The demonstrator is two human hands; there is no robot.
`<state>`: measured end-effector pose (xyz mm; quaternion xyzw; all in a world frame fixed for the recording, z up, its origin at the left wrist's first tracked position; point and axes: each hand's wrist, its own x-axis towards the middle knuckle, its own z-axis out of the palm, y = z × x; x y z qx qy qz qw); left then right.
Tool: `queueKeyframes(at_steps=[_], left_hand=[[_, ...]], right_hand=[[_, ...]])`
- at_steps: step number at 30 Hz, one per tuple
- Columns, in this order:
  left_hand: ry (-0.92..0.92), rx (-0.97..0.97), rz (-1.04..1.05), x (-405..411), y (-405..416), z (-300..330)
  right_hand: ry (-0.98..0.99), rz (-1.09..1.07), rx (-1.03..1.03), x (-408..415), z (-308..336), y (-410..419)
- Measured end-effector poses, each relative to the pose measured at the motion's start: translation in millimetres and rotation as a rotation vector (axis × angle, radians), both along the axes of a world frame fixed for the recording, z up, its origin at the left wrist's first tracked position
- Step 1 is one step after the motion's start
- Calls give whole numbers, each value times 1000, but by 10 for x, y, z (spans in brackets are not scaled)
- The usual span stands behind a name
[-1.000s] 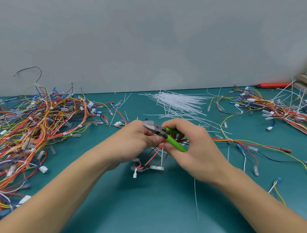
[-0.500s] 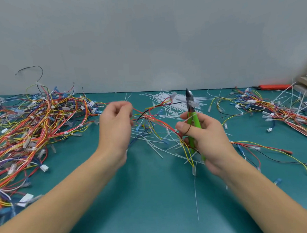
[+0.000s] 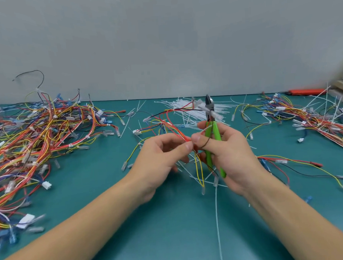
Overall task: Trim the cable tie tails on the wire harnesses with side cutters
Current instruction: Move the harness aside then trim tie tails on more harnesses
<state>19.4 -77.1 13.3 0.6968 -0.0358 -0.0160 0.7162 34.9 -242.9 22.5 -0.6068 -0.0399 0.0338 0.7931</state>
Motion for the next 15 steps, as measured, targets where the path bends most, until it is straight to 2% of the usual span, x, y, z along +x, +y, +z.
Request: queueKeyframes(at_steps=[6,15], left_hand=[[101,-240,-45,19,20,-24],[110,-330,-52,49,39,-76]], right_hand=[[-61,42,-25,-5,25,-1],[-177,116,-178,-43,55,-34]])
